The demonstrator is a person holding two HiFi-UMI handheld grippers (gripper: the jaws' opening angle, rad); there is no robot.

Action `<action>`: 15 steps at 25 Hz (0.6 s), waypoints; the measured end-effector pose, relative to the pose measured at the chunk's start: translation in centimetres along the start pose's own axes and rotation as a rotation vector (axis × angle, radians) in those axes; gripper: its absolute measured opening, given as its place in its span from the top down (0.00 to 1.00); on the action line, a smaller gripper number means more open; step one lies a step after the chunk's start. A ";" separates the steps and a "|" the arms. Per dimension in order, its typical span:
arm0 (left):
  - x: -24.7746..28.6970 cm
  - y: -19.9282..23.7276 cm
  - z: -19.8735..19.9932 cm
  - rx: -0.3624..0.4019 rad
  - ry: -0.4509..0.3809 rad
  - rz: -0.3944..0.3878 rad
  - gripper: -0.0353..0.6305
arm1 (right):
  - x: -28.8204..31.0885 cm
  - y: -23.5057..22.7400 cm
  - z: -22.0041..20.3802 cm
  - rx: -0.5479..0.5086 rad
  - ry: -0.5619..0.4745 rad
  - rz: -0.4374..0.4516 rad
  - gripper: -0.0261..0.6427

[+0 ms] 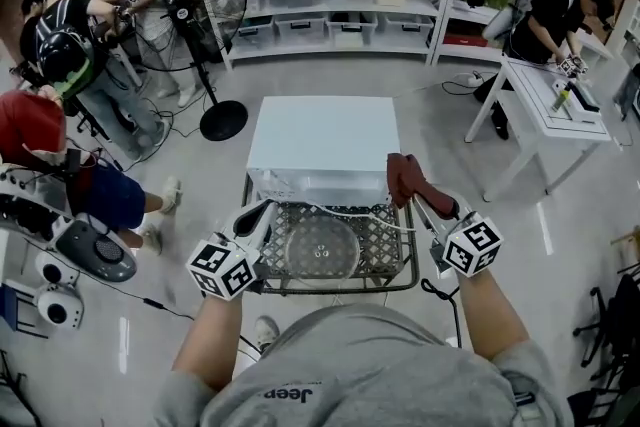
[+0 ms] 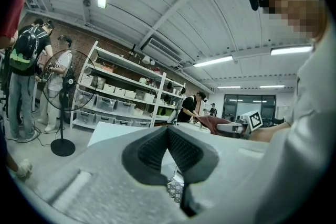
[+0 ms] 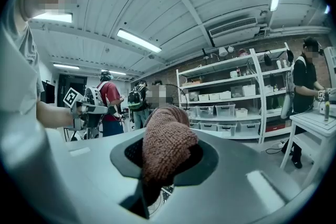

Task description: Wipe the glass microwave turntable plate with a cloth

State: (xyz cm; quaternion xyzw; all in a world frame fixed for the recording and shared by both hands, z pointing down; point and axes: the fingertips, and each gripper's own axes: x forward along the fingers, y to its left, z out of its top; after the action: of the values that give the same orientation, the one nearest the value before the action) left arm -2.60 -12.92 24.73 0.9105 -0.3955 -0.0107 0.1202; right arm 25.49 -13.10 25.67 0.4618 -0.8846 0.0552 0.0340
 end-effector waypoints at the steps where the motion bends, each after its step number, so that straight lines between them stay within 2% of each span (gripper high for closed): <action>1: 0.0 0.0 0.0 0.000 0.000 0.001 0.95 | 0.0 0.0 -0.1 -0.001 0.002 -0.001 0.81; 15: -0.7 -0.5 0.5 0.007 -0.006 0.003 0.95 | -0.3 0.6 -0.1 -0.027 0.012 0.007 0.82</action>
State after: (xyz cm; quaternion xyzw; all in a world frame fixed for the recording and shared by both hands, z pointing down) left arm -2.75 -12.21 24.06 0.9104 -0.3971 -0.0118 0.1159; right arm 25.17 -12.56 25.68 0.4578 -0.8867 0.0462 0.0455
